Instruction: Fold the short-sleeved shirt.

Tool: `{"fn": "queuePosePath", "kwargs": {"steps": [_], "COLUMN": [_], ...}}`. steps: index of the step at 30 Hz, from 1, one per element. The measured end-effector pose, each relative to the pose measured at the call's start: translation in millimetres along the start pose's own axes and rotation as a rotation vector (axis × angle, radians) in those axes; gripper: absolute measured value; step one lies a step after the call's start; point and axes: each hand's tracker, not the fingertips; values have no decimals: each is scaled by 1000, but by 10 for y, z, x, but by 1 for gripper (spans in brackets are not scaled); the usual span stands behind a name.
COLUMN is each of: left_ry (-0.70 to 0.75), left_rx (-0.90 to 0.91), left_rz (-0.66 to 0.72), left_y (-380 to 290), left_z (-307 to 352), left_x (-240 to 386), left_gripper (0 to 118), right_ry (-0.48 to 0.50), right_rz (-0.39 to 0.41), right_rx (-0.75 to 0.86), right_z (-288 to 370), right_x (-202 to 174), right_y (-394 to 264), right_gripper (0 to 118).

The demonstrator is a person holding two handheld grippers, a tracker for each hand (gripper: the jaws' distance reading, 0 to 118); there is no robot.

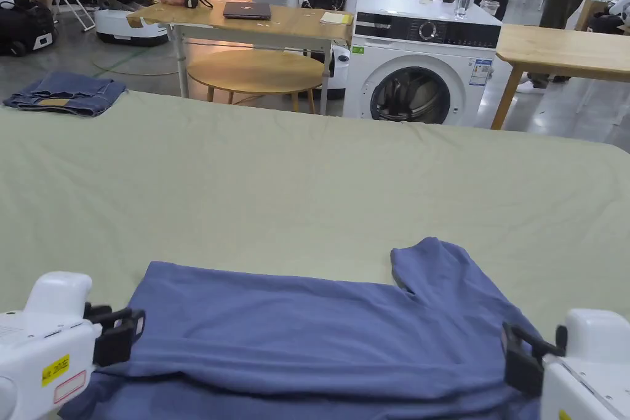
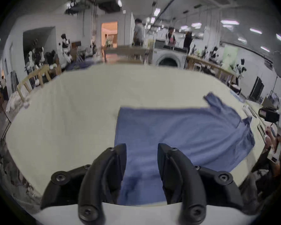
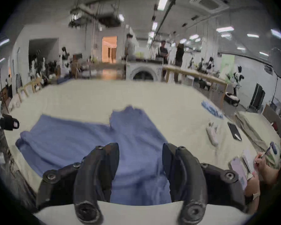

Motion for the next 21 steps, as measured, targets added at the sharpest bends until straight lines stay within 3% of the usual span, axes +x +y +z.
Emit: {"fn": "queuePosePath", "kwargs": {"steps": [2, 3, 4, 5, 6, 8, 14, 21], "left_ry": [35, 44, 52, 59, 61, 125, 114, 84], "left_rx": [125, 171, 212, 246, 256, 286, 234, -113], "left_rz": [0, -6, -11, -16, -22, -29, -6, 72], "left_y": [50, 72, 75, 99, 127, 173, 440, 879], "left_z": [22, 30, 27, 31, 30, 24, -174, -1022], "left_x": [139, 194, 232, 283, 326, 437, 320, -302], "left_gripper": [37, 37, 36, 25, 7, 0, 0, 0], "right_ry": [-4, 3, 12, 25, 33, 52, 84, 104], "right_rz": [4, 7, 9, 1, -2, -8, -25, -18], "right_rx": [78, 106, 131, 153, 167, 177, 165, 109], "right_z": [-17, -28, -42, -56, -57, -79, -205, -389], "right_x": [-202, -284, -370, -446, -528, -659, -901, -941], "right_y": [53, 73, 95, 112, 125, 144, 174, 128], "right_gripper": [53, 45, 29, 12, 12, 1, 0, 0]}}
